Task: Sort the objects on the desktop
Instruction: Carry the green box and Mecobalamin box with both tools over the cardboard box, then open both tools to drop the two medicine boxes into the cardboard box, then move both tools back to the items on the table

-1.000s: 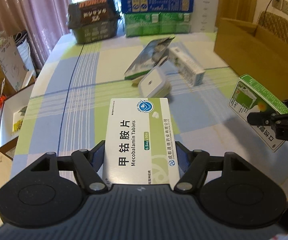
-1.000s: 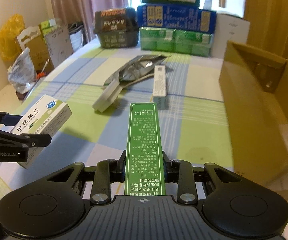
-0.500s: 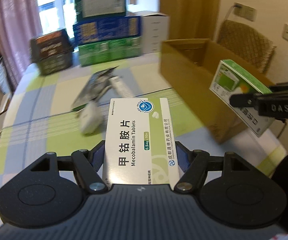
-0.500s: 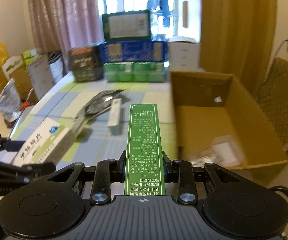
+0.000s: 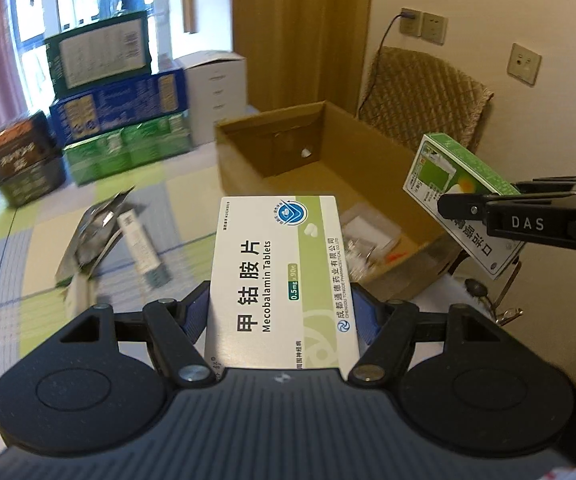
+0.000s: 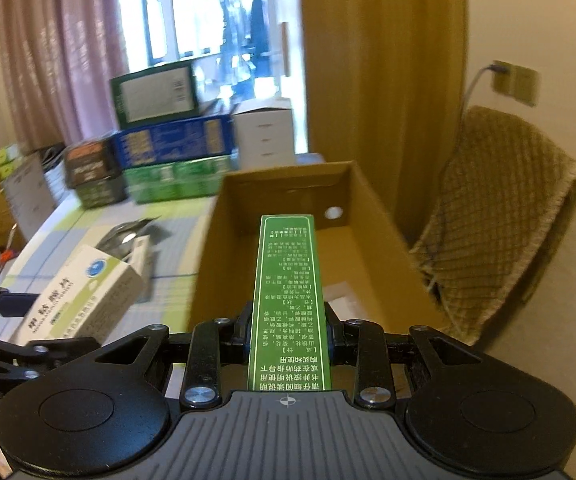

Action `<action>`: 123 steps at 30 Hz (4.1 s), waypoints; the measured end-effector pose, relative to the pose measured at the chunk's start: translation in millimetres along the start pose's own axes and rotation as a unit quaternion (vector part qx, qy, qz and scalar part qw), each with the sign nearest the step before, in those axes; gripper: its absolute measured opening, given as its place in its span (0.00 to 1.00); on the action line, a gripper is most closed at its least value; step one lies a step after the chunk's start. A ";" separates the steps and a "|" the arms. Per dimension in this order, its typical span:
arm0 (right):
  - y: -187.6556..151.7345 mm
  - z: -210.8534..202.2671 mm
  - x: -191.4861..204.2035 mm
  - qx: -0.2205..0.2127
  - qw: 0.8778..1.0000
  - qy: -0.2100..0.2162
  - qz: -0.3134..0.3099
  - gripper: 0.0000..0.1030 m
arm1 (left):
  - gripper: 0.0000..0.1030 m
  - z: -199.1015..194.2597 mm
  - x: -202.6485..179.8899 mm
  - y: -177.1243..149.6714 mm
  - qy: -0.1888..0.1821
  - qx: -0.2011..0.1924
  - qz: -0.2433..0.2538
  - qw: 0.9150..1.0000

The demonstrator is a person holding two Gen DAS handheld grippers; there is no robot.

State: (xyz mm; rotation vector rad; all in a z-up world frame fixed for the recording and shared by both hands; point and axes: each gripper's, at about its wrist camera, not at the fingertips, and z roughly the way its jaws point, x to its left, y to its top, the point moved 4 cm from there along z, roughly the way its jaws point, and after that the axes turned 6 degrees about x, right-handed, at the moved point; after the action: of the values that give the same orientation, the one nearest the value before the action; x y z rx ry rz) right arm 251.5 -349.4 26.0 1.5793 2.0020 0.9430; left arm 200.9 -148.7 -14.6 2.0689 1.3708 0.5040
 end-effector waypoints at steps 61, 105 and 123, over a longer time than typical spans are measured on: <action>36.1 75.1 -62.0 -0.006 0.999 0.017 0.035 0.67 | 0.69 60.9 0.6 24.6 -0.018 -0.009 -0.075 0.997; -43.5 -1.8 148.8 0.013 0.988 0.133 -0.073 0.98 | 0.98 -82.4 172.7 -113.3 0.112 -0.014 -0.202 0.973; -36.9 64.4 177.9 0.025 0.987 0.129 -0.091 0.98 | 0.98 -25.3 221.5 -94.0 0.096 -0.006 -0.217 0.972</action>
State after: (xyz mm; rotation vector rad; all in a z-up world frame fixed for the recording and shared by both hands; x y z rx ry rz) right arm 223.3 -167.0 -29.9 1.3274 2.3167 1.0770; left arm 208.0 88.7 -61.1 1.6693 1.8639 0.5267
